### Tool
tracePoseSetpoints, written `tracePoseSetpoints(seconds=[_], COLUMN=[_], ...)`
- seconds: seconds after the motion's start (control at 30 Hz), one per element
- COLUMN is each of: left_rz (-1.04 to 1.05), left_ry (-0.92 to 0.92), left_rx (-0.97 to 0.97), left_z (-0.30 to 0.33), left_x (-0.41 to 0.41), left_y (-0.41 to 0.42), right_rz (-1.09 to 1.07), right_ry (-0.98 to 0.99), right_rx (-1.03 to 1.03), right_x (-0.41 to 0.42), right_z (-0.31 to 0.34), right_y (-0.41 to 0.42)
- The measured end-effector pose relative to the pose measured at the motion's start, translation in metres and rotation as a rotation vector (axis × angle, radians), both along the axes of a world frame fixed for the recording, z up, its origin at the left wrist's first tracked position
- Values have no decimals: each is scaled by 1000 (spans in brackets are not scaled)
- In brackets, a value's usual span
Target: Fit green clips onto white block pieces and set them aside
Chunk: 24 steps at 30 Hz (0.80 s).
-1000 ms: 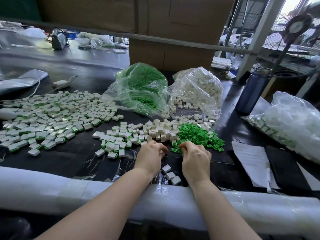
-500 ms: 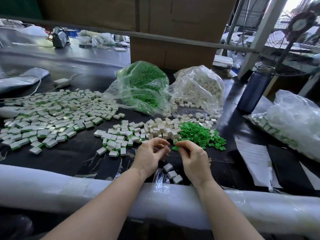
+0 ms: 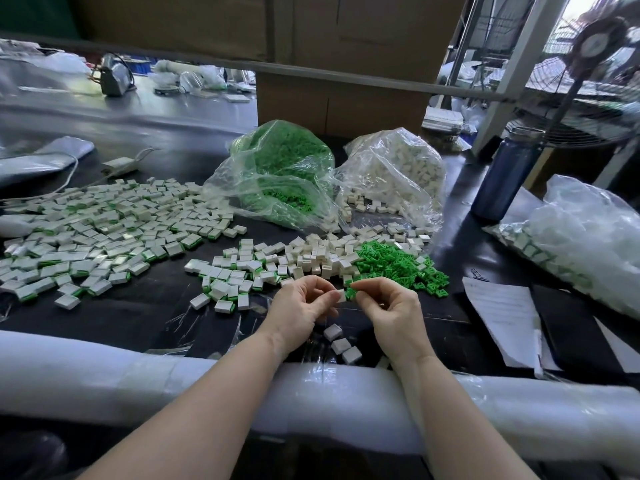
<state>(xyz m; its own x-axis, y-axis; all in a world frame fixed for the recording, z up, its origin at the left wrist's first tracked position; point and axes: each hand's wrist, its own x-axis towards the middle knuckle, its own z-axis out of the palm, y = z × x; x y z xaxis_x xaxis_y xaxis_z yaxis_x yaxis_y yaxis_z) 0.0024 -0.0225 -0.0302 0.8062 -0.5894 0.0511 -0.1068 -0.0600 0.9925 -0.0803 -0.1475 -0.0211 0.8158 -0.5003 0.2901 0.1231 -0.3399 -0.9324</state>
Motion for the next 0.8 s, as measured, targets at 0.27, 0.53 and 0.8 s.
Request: tracePoseSetpoints(seconds=[0.27,0.53,0.8], left_rz=[-2,-29,-54], left_ry=[54,0,-56], left_rx=[-61,-1,75], left_z=[3,5,4], left_x=[-2,-4,-7], left_y=[1,0,0], right_rz=[53,85,86], right_ry=[25,51,102], right_rx=[-46,11,17], right_x=[0,0,-1], right_z=[0,0,-2], right_y=[2,2,-1])
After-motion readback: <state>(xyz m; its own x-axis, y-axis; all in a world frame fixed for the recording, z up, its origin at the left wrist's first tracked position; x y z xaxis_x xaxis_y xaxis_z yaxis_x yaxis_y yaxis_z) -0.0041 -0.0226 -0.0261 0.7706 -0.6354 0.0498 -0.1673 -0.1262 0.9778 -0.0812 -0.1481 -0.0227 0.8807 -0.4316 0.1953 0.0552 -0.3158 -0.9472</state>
